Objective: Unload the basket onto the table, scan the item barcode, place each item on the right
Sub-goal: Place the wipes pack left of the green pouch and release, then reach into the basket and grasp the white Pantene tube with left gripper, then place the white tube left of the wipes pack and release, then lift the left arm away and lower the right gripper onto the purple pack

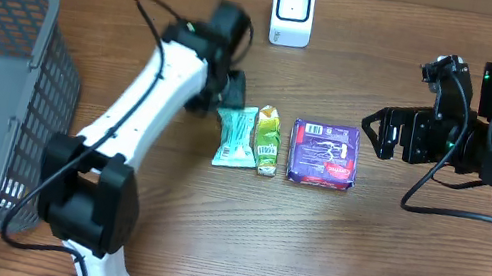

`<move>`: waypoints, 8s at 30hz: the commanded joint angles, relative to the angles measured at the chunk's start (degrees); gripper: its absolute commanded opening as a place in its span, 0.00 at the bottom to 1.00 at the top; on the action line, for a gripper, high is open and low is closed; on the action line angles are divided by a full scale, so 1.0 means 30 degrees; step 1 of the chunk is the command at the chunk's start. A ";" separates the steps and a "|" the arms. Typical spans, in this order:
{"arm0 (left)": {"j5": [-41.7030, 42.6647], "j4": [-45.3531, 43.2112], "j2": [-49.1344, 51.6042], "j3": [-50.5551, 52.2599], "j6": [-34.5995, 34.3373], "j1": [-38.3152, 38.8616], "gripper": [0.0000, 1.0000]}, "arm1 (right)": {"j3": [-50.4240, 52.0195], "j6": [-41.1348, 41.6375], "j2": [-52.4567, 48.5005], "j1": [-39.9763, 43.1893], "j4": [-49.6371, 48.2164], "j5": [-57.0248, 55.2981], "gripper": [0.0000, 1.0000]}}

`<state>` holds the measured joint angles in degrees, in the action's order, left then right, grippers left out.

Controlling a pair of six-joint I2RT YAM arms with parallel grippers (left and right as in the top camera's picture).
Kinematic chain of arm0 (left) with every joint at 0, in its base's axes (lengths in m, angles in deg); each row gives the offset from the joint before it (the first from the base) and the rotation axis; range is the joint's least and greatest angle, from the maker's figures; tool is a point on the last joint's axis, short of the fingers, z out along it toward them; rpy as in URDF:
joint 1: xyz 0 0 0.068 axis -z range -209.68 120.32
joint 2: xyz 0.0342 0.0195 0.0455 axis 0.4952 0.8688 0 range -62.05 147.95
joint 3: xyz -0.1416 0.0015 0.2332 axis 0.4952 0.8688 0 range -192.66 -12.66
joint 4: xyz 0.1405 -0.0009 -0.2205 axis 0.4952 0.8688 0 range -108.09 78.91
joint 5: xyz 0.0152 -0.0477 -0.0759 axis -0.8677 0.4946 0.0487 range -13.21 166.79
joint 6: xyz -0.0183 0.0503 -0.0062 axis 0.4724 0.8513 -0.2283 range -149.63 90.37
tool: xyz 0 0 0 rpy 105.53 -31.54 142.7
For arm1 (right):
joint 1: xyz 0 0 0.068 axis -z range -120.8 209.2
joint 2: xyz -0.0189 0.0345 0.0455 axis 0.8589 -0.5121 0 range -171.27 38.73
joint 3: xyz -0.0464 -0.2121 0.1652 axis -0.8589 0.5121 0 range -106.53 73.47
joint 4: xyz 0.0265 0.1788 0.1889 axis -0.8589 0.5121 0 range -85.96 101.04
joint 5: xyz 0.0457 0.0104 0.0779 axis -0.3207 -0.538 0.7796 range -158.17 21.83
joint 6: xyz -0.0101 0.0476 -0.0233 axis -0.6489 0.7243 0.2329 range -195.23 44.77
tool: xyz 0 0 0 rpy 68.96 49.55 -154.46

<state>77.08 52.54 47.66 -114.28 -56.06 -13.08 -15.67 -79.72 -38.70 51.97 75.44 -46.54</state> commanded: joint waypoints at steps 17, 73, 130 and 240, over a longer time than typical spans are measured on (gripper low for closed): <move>-0.1144 0.8728 -0.4488 -1.1701 0.1173 -1.0630 0.65 | -0.0306 0.0000 -0.0022 -0.0073 0.0022 -0.0036 1.00; -0.3177 -0.5646 -0.6084 1.3610 -0.1982 -2.2061 0.91 | -0.0306 0.0066 -0.2098 -0.0073 -0.0189 0.0525 1.00; 0.2098 0.8728 -0.3912 -1.1591 0.5778 -1.3129 0.04 | -0.0306 0.0015 -0.2098 -0.0073 -0.0189 0.0474 1.00; 0.1260 0.1814 -0.6156 -0.4925 0.3679 -0.1668 1.00 | 0.9143 -0.0153 -1.0666 0.1166 -0.9945 0.5683 0.22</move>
<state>81.26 57.86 28.89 -128.79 -45.73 -17.78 10.84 -81.25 -70.58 55.76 46.04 -29.63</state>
